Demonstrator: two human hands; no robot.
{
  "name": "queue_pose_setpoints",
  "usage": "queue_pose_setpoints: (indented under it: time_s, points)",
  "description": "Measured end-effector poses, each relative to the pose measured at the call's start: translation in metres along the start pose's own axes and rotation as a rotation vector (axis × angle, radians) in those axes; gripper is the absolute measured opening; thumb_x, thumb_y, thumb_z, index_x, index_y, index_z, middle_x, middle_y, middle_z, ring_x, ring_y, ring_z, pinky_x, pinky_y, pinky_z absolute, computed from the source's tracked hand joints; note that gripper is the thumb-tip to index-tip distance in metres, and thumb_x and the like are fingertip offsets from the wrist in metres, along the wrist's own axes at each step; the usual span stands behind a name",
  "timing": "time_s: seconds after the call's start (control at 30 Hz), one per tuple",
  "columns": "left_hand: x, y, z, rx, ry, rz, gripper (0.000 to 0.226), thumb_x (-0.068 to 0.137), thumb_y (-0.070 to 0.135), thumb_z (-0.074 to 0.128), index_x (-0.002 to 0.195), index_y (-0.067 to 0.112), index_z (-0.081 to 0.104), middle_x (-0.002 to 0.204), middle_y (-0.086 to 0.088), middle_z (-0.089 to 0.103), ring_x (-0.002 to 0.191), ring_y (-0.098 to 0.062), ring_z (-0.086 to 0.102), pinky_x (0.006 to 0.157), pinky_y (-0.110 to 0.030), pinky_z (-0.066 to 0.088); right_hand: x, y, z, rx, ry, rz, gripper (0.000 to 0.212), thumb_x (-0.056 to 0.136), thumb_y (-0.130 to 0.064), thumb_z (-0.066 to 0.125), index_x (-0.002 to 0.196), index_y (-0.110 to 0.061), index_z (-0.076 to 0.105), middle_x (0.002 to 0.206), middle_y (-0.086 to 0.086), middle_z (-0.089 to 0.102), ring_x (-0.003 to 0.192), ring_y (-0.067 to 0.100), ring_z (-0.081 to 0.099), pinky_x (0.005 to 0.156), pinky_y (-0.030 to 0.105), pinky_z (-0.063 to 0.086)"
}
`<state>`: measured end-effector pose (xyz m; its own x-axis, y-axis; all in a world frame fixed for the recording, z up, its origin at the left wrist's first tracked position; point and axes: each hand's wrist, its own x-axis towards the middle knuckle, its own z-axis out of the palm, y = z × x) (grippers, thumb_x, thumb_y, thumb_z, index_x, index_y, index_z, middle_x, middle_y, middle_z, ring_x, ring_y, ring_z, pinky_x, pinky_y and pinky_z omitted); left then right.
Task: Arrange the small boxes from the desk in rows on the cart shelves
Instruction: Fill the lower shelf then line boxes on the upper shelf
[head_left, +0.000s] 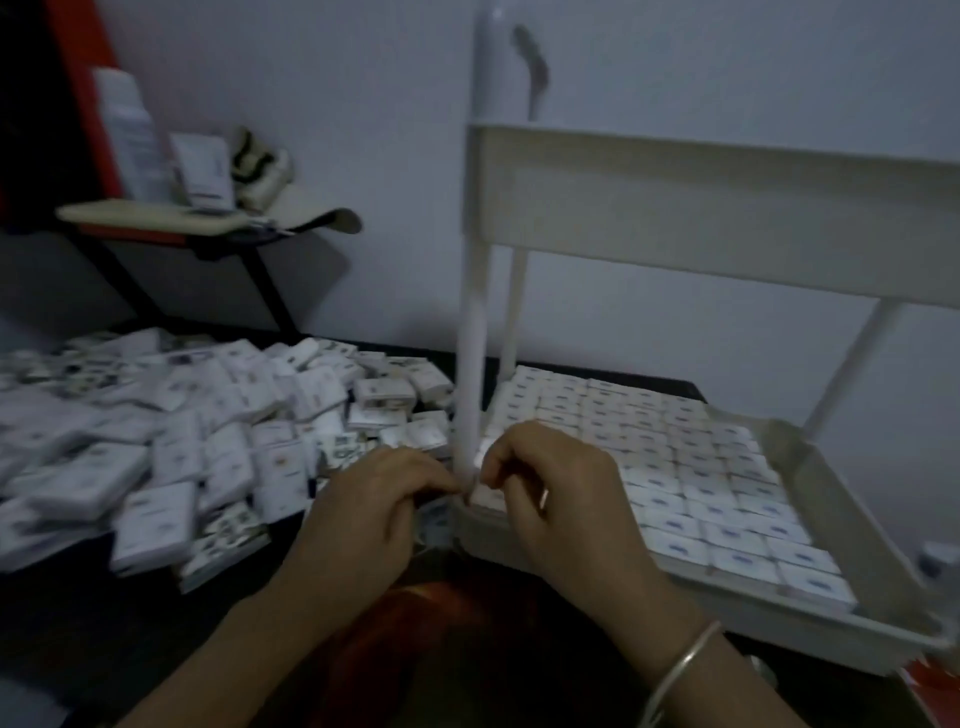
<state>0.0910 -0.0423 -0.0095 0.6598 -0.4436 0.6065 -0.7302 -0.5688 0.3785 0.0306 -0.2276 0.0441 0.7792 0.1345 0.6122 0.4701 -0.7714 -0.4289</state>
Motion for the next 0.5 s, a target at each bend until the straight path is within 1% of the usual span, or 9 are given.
queue_pose_setpoints:
  time_s: [0.1, 0.17, 0.2, 0.27, 0.33, 0.37, 0.4, 0.43, 0.5]
  points:
    - [-0.027, -0.044, -0.021, 0.233, 0.054, -0.099, 0.043, 0.077, 0.008, 0.037, 0.101, 0.021, 0.070, 0.102, 0.005, 0.067, 0.098, -0.017, 0.057, 0.082, -0.036, 0.049, 0.009, -0.019, 0.042, -0.010, -0.153, -0.036, 0.023, 0.080, -0.012, 0.045, 0.095, -0.020, 0.061, 0.091, -0.002, 0.065, 0.082, 0.017, 0.060, 0.070, 0.033, 0.050]
    - [-0.037, -0.068, -0.033, 0.411, 0.041, -0.136, 0.040, 0.082, 0.015, 0.039, 0.110, 0.017, 0.068, 0.111, -0.002, 0.065, 0.106, -0.026, 0.054, 0.086, -0.040, 0.044, 0.018, -0.023, 0.073, -0.045, -0.229, -0.018, 0.037, 0.084, -0.004, 0.047, 0.118, -0.016, 0.057, 0.111, 0.005, 0.064, 0.099, 0.024, 0.059, 0.081, 0.039, 0.050]
    - [-0.039, -0.077, -0.040, 0.477, 0.041, -0.168, 0.041, 0.085, 0.023, 0.040, 0.115, 0.014, 0.065, 0.118, -0.006, 0.062, 0.112, -0.030, 0.052, 0.092, -0.043, 0.041, 0.025, -0.023, 0.086, -0.085, -0.254, 0.014, 0.047, 0.086, -0.001, 0.047, 0.131, -0.014, 0.049, 0.122, 0.007, 0.060, 0.109, 0.025, 0.056, 0.087, 0.039, 0.048]
    - [-0.039, -0.088, -0.053, 0.541, 0.068, -0.252, 0.050, 0.086, 0.037, 0.044, 0.124, 0.010, 0.060, 0.128, -0.012, 0.057, 0.121, -0.035, 0.047, 0.101, -0.047, 0.037, 0.041, -0.019, 0.108, -0.160, -0.261, 0.095, 0.071, 0.087, 0.004, 0.049, 0.151, -0.011, 0.023, 0.136, 0.011, 0.050, 0.119, 0.025, 0.051, 0.093, 0.036, 0.047]
    - [-0.036, -0.094, -0.061, 0.556, 0.105, -0.296, 0.059, 0.083, 0.049, 0.047, 0.127, 0.010, 0.059, 0.130, -0.011, 0.055, 0.124, -0.034, 0.044, 0.103, -0.047, 0.032, 0.060, -0.014, 0.121, -0.193, -0.246, 0.180, 0.086, 0.087, 0.005, 0.048, 0.154, -0.012, -0.002, 0.141, 0.015, 0.045, 0.119, 0.027, 0.052, 0.090, 0.036, 0.048]
    - [-0.034, -0.096, -0.062, 0.558, 0.106, -0.309, 0.063, 0.081, 0.055, 0.048, 0.125, 0.012, 0.060, 0.129, -0.010, 0.055, 0.124, -0.033, 0.043, 0.102, -0.045, 0.030, 0.069, -0.011, 0.127, -0.211, -0.252, 0.214, 0.089, 0.087, 0.005, 0.048, 0.153, -0.012, -0.009, 0.144, 0.018, 0.040, 0.123, 0.029, 0.049, 0.092, 0.037, 0.047]
    - [-0.033, -0.098, -0.063, 0.558, 0.092, -0.320, 0.066, 0.078, 0.060, 0.049, 0.122, 0.013, 0.063, 0.128, -0.009, 0.055, 0.124, -0.032, 0.043, 0.102, -0.044, 0.027, 0.077, -0.008, 0.131, -0.255, -0.287, 0.237, 0.089, 0.088, 0.003, 0.048, 0.152, -0.011, -0.013, 0.150, 0.020, 0.032, 0.132, 0.032, 0.041, 0.101, 0.038, 0.043]
    - [-0.033, -0.099, -0.062, 0.555, 0.077, -0.328, 0.066, 0.074, 0.062, 0.054, 0.118, 0.014, 0.066, 0.126, -0.008, 0.056, 0.123, -0.031, 0.043, 0.101, -0.043, 0.026, 0.083, -0.005, 0.135, -0.328, -0.346, 0.249, 0.087, 0.090, 0.000, 0.047, 0.152, -0.009, -0.014, 0.156, 0.020, 0.022, 0.142, 0.033, 0.027, 0.112, 0.040, 0.034]
    - [-0.034, -0.102, -0.058, 0.541, 0.056, -0.332, 0.063, 0.066, 0.061, 0.070, 0.111, 0.015, 0.070, 0.124, -0.006, 0.058, 0.122, -0.030, 0.042, 0.099, -0.042, 0.024, 0.091, 0.003, 0.139, -0.485, -0.487, 0.265, 0.078, 0.095, -0.010, 0.043, 0.152, -0.006, -0.011, 0.159, 0.019, 0.011, 0.148, 0.034, 0.006, 0.120, 0.046, 0.014]
